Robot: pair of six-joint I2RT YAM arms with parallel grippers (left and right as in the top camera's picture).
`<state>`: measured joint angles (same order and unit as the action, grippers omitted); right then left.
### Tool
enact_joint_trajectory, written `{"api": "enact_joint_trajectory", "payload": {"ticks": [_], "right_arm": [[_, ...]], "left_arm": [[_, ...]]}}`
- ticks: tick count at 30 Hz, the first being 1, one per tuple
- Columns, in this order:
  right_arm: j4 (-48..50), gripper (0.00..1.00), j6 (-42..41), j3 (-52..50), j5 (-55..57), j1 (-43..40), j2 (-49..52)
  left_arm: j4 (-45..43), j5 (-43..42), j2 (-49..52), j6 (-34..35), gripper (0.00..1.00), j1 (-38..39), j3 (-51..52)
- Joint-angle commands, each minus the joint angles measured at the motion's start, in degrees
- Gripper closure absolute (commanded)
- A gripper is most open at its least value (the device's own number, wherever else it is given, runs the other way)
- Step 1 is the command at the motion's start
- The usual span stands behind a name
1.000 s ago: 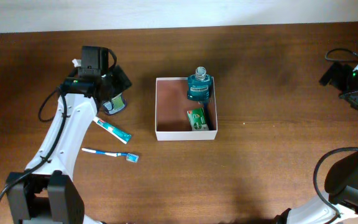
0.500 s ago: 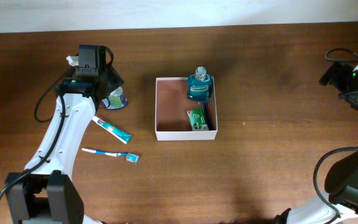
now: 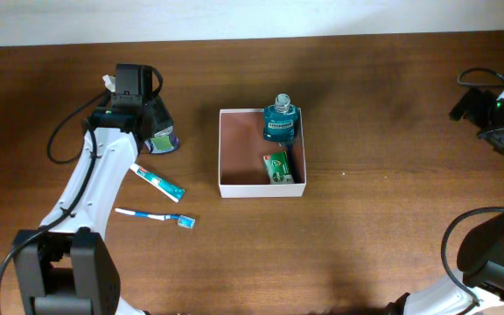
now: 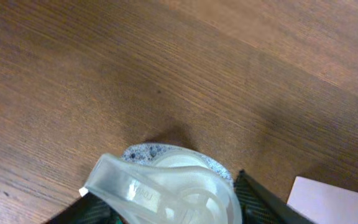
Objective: Pack container
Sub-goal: 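Close the left gripper around the soap pump bottle, then lift the pump bottle and carry it right toward the box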
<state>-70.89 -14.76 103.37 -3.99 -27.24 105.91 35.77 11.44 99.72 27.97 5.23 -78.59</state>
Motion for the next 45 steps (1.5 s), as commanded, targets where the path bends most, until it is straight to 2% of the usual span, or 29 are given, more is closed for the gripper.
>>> {"api": "enact_joint_trajectory", "payload": {"ticks": [1,4,12,14,24,34,39,45], "right_arm": [[0.0,0.01,0.2,0.9,0.1,-0.2,-1.2],[0.0,0.01,0.2,0.9,0.1,-0.2,-1.2],[0.0,0.01,0.2,0.9,0.1,-0.2,-1.2],[0.0,0.01,0.2,0.9,0.1,-0.2,-1.2],[0.0,0.01,0.2,0.9,0.1,-0.2,-1.2],[0.0,0.01,0.2,0.9,0.1,-0.2,-1.2],[0.0,0.01,0.2,0.9,0.1,-0.2,-1.2],[0.0,0.01,0.2,0.9,0.1,-0.2,-1.2]], "left_arm": [[-0.9,0.9,0.2,-0.9,0.47,-0.1,-0.3],[-2.0,0.9,0.2,-0.9,0.55,-0.2,-0.3],[-3.3,0.9,0.2,-4.3,0.58,-0.2,-0.3],[-3.5,0.9,0.2,-4.3,0.64,-0.2,-0.3],[-5.6,0.8,-0.2,-5.8,0.65,-0.1,-0.4],[-5.6,0.8,-5.1,-5.8,0.66,-0.1,-3.8],[-6.9,-3.5,-9.0,-5.8,0.65,-0.1,-5.2],[-14.3,-15.9,-12.5,-5.8,0.71,-0.1,-5.3]]}}
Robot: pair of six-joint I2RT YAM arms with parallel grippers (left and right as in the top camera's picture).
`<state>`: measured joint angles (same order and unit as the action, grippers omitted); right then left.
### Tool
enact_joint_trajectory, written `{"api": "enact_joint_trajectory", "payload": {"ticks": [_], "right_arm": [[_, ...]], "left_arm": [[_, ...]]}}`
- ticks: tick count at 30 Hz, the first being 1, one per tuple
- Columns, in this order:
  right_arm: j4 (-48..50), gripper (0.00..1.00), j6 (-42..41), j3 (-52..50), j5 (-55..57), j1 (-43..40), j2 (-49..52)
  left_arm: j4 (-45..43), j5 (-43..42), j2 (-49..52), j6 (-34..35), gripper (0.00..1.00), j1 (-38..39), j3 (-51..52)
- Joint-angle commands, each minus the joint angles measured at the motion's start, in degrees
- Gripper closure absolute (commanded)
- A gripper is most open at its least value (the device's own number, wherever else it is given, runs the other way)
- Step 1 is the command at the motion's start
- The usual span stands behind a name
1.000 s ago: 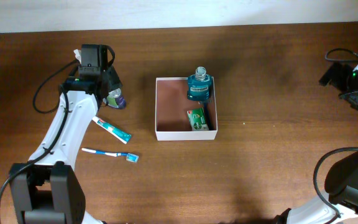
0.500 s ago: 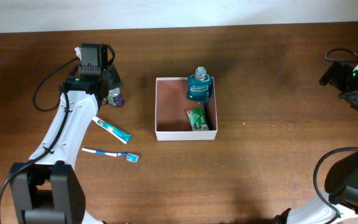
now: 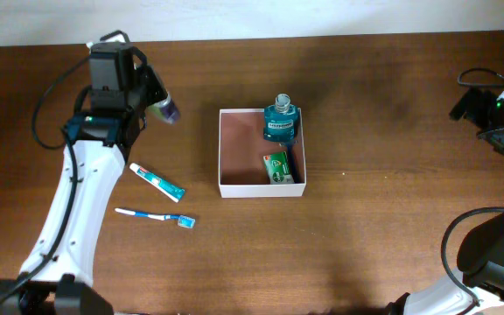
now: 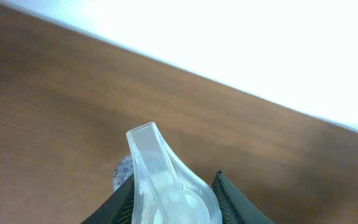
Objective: Pack container
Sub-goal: 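Lift the pump bottle and carry it right toward the box, then lower the pump bottle into the box's left side and release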
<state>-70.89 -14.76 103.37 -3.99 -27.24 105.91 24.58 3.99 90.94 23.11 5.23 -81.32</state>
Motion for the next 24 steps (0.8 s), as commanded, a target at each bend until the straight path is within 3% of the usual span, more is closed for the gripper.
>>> {"api": "enact_joint_trajectory", "payload": {"ticks": [1,6,14,19,24], "right_arm": [[0.0,0.01,0.2,0.9,0.1,-0.2,-1.2],[0.0,0.01,0.2,0.9,0.1,-0.2,-1.2],[0.0,0.01,0.2,0.9,0.1,-0.2,-1.2],[0.0,0.01,0.2,0.9,0.1,-0.2,-1.2],[0.0,0.01,0.2,0.9,0.1,-0.2,-1.2]], "left_arm": [[-3.7,-10.0,-3.9,-0.9,0.71,-0.1,-2.5],[-6.0,-16.9,-4.1,-0.9,0.71,1.4,-2.6],[-5.7,-16.9,-4.1,-1.0,0.71,8.7,-2.5],[-5.4,-16.2,-4.0,-7.2,0.72,14.0,-2.5],[-2.8,-11.8,-3.1,-7.5,0.73,16.6,-2.5]]}}
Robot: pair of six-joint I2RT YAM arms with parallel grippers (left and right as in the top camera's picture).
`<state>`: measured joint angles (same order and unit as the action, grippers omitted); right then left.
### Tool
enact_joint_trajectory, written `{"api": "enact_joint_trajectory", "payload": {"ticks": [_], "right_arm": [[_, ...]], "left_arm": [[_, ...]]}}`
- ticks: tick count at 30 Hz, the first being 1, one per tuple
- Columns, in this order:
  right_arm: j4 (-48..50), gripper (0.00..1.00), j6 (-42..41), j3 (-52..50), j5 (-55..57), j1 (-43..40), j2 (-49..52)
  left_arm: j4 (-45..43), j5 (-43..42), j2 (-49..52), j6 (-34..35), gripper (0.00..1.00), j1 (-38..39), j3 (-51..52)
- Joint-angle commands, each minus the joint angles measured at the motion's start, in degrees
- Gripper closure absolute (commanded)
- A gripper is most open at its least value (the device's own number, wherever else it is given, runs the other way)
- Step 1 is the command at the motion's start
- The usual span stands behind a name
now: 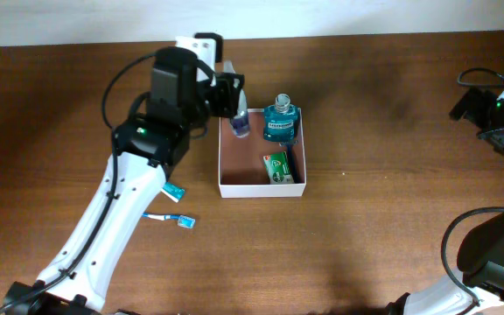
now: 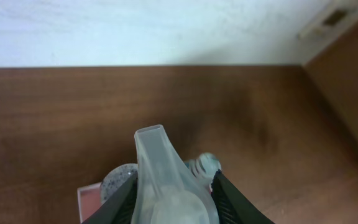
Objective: Pack container
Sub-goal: 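Lower the pump bottle into the box's left side and release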
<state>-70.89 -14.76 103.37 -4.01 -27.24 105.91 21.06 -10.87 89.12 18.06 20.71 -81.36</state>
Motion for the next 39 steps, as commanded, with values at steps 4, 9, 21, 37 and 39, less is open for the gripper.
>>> {"api": "enact_joint_trajectory", "payload": {"ticks": [4,9,21,37,39], "right_arm": [[0.0,0.01,0.2,0.9,0.1,-0.2,-1.2],[0.0,0.01,0.2,0.9,0.1,-0.2,-1.2],[0.0,0.01,0.2,0.9,0.1,-0.2,-1.2],[0.0,0.01,0.2,0.9,0.1,-0.2,-1.2],[0.0,0.01,0.2,0.9,0.1,-0.2,-1.2]], "left_arm": [[3.5,3.3,0.5,-2.8,0.73,1.3,-2.5],[3.6,3.2,3.2,-2.8,0.73,1.3,-2.5],[3.6,3.2,9.3,-8.3,0.73,1.3,-2.5],[3.9,3.2,13.3,-14.4,0.73,1.3,-2.5],[4.1,3.6,13.3,-15.3,0.72,1.3,-2.5]]}}
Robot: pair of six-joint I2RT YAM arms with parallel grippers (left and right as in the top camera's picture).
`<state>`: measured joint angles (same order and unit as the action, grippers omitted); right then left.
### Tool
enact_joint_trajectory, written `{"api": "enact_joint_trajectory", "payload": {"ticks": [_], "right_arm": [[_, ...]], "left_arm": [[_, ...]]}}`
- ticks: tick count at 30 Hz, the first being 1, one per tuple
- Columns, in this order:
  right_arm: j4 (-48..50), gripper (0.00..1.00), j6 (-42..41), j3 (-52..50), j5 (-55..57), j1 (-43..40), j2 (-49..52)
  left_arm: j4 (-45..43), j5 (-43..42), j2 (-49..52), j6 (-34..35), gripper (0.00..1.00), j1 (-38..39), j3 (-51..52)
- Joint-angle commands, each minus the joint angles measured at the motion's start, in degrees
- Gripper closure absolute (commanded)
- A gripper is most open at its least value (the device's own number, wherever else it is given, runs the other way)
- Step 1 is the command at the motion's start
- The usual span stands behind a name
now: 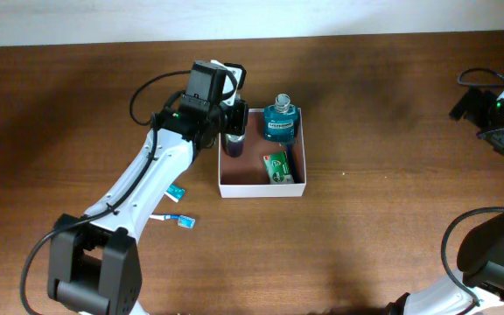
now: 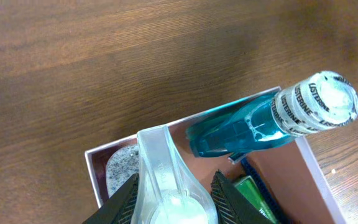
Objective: Pack container
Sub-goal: 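Lower the pump bottle into the box's left side and release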
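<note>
A white open box (image 1: pixel 220 168) sits mid-table. In its far right corner stands a blue mouthwash bottle (image 1: pixel 280 121), which leans across the left wrist view (image 2: pixel 260 121). A green packet (image 1: pixel 277 166) lies beside a dark strip. My left gripper (image 1: pixel 229 122) is over the box's far left corner, shut on a small clear-capped bottle (image 2: pixel 166 180) whose speckled base reaches down inside the box. In the wrist view the left gripper (image 2: pixel 174 202) fingers press both sides of the cap. My right gripper (image 1: pixel 490 112) stays at the far right edge, too small to read.
A toothpaste tube (image 1: pixel 175 192), partly under my left arm, and a blue-and-white toothbrush (image 1: pixel 171 218) lie on the wood left of the box. The box wall (image 2: pixel 92 177) runs close beside the held bottle. A cable loops near the right arm.
My left gripper, still holding the small bottle, has come lower into the box's far left corner; the wrist camera now looks down into the box instead of at the wall.
My left gripper was shut on the small bottle standing on the table left of the box. Then it held the bottle raised at the far left. Then it was at the box's far left edge, and now the bottle sits low inside that corner. The right arm stayed put.
</note>
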<state>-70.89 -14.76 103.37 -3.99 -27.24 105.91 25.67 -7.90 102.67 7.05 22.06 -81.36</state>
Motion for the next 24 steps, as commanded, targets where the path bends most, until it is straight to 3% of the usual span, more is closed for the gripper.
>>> {"api": "enact_joint_trajectory", "payload": {"ticks": [1,6,9,10,11,20,24], "right_arm": [[0.0,0.01,0.2,0.9,0.1,-0.2,-1.2],[0.0,0.01,0.2,0.9,0.1,-0.2,-1.2],[0.0,0.01,0.2,0.9,0.1,-0.2,-1.2],[0.0,0.01,0.2,0.9,0.1,-0.2,-1.2],[0.0,0.01,0.2,0.9,0.1,-0.2,-1.2],[0.0,0.01,0.2,0.9,0.1,-0.2,-1.2],[0.0,0.02,0.2,0.9,0.1,-0.2,-1.2]], "left_arm": [[-0.4,1.2,-0.2,-4.3,0.72,-0.1,-2.5],[-0.3,4.0,-0.2,-4.3,0.72,-0.1,-2.5],[-0.3,4.3,-0.2,-4.3,0.39,-0.1,-2.5],[-0.3,4.3,-0.2,-4.3,0.24,-0.1,-2.5],[-0.3,4.3,-0.2,-4.3,0.20,-0.1,-2.5],[-1.4,5.1,-2.2,-4.1,0.18,-2.0,-4.8],[-1.0,11.3,-4.9,-1.8,0.18,-5.6,-7.0]]}}
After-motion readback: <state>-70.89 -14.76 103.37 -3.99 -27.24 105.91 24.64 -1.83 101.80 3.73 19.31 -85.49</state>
